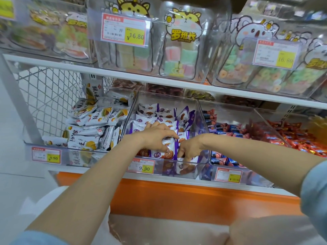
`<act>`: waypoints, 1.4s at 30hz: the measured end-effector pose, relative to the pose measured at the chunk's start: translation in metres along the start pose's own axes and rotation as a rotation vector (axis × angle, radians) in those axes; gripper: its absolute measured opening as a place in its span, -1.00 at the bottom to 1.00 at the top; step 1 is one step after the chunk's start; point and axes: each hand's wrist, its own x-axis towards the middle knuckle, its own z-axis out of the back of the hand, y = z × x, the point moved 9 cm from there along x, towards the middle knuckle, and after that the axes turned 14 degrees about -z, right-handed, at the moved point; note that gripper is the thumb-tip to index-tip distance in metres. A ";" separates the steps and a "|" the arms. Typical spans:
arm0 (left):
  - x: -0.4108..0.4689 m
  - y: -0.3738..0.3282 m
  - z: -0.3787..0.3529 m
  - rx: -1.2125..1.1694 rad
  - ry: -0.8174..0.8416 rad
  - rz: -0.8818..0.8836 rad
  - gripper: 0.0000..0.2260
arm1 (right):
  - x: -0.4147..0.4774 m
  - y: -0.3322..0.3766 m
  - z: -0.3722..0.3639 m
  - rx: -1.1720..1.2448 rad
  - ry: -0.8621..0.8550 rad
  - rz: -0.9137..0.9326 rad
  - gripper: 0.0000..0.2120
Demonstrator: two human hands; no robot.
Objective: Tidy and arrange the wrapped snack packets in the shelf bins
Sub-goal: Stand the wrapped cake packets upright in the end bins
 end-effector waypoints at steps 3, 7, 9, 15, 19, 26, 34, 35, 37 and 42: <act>0.000 -0.001 -0.001 -0.009 -0.003 -0.006 -0.52 | 0.001 -0.002 0.003 -0.044 -0.036 -0.001 -0.40; 0.000 -0.001 0.000 -0.015 -0.011 -0.011 -0.52 | -0.006 -0.002 0.017 -0.132 -0.243 0.026 -0.51; 0.000 -0.001 0.000 -0.016 -0.011 -0.007 -0.52 | -0.006 -0.004 0.025 -0.126 -0.325 0.025 -0.61; -0.002 -0.002 0.000 -0.010 -0.015 -0.005 -0.53 | -0.010 -0.004 0.026 -0.040 -0.222 0.028 -0.58; 0.000 -0.002 -0.001 -0.004 0.000 -0.006 -0.52 | -0.032 -0.014 0.044 0.076 -0.241 0.048 -0.73; 0.002 -0.003 -0.001 -0.021 0.003 -0.012 -0.53 | -0.030 -0.009 -0.003 0.156 0.166 0.053 -0.56; -0.001 -0.002 0.000 -0.017 -0.006 -0.009 -0.55 | -0.018 -0.007 -0.002 0.349 0.248 0.013 -0.53; -0.002 -0.002 0.000 -0.020 -0.007 -0.008 -0.55 | -0.019 -0.007 0.001 0.353 0.244 0.012 -0.57; -0.002 -0.003 0.000 -0.021 -0.007 -0.008 -0.54 | -0.019 -0.006 0.003 0.353 0.235 0.009 -0.62; -0.001 -0.003 -0.002 -0.017 -0.017 -0.015 -0.50 | -0.021 -0.001 0.000 0.312 0.198 0.023 -0.64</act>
